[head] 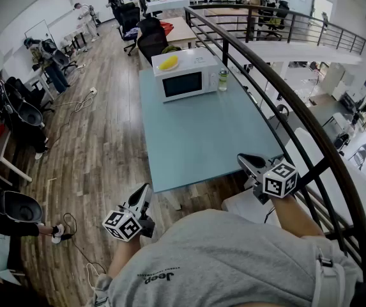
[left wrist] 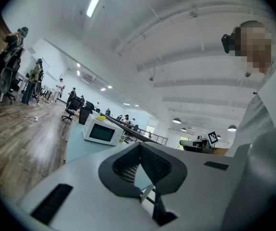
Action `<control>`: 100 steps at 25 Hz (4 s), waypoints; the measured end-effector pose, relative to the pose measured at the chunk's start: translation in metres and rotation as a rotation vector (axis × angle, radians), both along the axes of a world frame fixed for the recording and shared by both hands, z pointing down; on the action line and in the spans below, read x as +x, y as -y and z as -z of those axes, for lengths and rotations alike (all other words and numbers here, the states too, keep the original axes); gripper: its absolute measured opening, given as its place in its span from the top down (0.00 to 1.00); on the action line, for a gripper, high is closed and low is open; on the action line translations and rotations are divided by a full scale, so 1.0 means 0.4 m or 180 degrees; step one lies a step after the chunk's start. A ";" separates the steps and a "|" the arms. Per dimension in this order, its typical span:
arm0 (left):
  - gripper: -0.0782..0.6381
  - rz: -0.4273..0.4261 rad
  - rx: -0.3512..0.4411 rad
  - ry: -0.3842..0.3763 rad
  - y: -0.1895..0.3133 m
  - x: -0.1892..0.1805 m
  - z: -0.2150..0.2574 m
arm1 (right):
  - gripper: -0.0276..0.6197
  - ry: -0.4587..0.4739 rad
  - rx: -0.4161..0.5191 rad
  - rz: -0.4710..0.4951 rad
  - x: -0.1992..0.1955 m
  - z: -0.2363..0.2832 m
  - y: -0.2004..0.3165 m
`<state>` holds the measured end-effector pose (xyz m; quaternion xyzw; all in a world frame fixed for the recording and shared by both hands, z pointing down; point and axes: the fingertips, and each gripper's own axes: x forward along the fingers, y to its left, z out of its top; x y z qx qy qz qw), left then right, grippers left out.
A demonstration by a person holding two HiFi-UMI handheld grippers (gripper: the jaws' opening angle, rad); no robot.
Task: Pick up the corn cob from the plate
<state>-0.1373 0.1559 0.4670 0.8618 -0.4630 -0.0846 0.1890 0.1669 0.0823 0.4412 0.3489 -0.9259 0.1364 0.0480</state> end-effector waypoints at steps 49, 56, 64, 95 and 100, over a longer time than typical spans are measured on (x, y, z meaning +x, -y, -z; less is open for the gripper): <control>0.87 -0.0387 -0.0227 -0.0019 0.595 -0.235 -0.063 | 0.93 0.0019 -0.0372 -0.0145 -0.248 -0.054 0.539; 0.87 -0.0323 -0.0260 -0.0119 0.760 -0.430 -0.072 | 0.93 -0.0149 -0.0318 -0.0273 -0.376 -0.020 0.699; 0.87 -0.0244 -0.0289 -0.0121 0.926 -0.456 -0.050 | 0.93 -0.0177 -0.0321 -0.0248 -0.378 -0.015 0.862; 0.61 -0.0528 -0.0292 0.1889 1.987 0.007 -0.017 | 0.93 -0.0613 0.0315 0.0461 -0.418 -0.054 1.805; 0.49 -0.0862 -0.0664 0.2025 2.017 0.070 -0.060 | 0.93 -0.0535 0.0298 0.0528 -0.433 -0.064 1.808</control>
